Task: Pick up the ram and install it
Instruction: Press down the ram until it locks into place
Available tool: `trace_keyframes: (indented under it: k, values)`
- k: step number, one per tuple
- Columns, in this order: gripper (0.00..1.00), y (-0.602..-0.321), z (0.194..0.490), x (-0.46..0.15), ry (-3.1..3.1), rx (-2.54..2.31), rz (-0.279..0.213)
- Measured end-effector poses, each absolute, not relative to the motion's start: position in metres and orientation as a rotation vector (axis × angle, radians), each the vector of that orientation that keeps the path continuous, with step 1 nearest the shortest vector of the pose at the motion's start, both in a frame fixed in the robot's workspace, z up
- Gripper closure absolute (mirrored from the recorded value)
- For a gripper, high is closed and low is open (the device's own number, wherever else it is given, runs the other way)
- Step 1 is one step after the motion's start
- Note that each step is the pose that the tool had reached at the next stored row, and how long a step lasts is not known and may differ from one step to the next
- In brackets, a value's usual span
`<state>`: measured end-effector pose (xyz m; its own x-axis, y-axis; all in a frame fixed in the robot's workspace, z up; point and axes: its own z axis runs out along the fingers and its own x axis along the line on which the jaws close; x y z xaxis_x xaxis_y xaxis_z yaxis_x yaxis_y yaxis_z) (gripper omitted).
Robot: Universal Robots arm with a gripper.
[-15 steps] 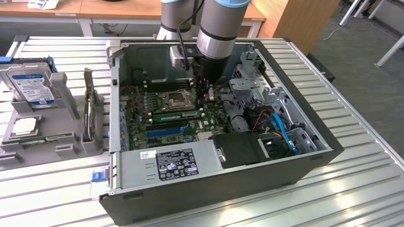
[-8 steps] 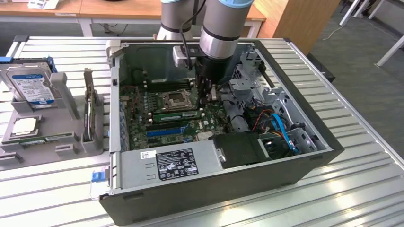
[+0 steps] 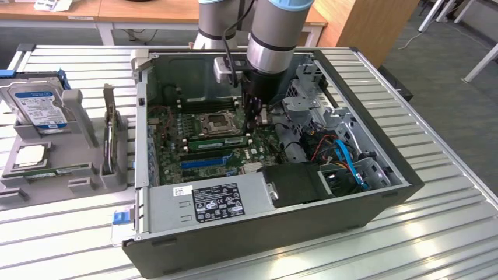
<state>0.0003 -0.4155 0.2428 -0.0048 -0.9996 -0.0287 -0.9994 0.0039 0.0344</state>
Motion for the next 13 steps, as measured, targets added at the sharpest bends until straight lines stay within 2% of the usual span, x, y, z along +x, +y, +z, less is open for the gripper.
trace_keyframes:
  k: [13]
  values:
    - [0.90,-0.4155,0.2329,0.0006,-2.224,2.214,-0.072]
